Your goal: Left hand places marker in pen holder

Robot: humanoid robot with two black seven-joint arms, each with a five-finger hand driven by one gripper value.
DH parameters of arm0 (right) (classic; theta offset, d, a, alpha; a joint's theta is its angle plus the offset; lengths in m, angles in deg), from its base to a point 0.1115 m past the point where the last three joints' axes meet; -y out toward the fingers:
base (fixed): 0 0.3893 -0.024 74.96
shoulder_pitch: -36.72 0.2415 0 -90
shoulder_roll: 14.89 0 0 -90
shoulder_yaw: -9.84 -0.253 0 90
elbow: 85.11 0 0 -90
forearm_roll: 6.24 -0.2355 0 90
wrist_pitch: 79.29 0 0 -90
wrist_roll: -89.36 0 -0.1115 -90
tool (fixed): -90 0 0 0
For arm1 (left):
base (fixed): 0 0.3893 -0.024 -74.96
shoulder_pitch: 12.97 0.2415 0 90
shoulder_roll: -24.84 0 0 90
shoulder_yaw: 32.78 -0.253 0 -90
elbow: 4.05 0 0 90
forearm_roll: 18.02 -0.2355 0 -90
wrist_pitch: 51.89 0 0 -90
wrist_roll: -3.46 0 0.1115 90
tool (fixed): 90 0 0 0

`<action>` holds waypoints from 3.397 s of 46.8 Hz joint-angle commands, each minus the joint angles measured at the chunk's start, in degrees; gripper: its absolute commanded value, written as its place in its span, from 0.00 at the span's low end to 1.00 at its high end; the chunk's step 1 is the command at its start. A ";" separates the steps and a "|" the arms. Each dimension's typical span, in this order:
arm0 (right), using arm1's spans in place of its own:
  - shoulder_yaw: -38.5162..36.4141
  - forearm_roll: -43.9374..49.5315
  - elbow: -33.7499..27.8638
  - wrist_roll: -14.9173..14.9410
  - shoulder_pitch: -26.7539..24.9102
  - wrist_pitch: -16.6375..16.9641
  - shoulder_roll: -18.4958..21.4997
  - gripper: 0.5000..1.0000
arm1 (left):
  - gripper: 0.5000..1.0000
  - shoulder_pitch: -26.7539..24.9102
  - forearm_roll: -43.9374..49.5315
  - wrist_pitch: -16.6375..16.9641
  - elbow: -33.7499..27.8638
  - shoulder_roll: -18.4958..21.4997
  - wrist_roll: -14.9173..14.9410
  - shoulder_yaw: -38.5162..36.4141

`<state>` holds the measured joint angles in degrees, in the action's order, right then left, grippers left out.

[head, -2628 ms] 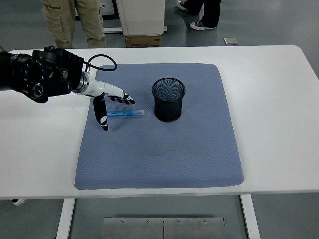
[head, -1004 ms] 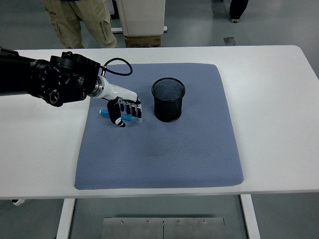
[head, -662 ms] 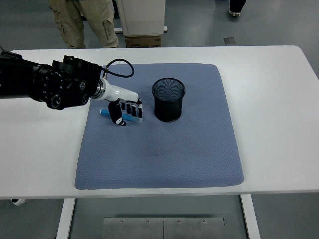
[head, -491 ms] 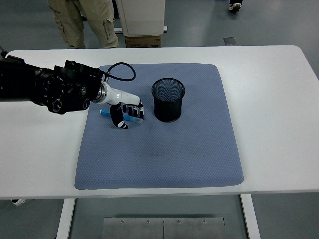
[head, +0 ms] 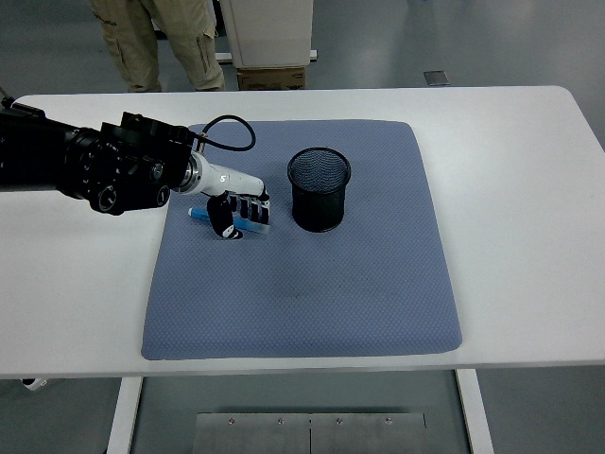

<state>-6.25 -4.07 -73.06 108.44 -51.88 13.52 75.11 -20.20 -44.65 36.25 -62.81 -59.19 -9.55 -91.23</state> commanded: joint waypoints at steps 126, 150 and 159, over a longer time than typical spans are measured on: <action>0.00 0.02 0.00 -0.01 0.00 0.01 0.00 1.00 | 0.19 -0.24 -2.11 -0.78 -0.03 0.36 1.58 -0.52; 0.00 0.02 0.00 -0.01 0.00 0.01 0.00 1.00 | 0.00 -0.15 -3.78 -1.84 0.06 0.27 1.49 -0.70; 0.00 0.02 0.00 -0.01 0.00 0.01 0.00 1.00 | 0.00 -0.24 -3.78 -1.84 0.06 0.27 1.49 -0.52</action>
<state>-6.24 -4.04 -73.07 108.44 -51.88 13.52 75.11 -20.39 -48.43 34.41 -62.77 -58.97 -8.06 -91.86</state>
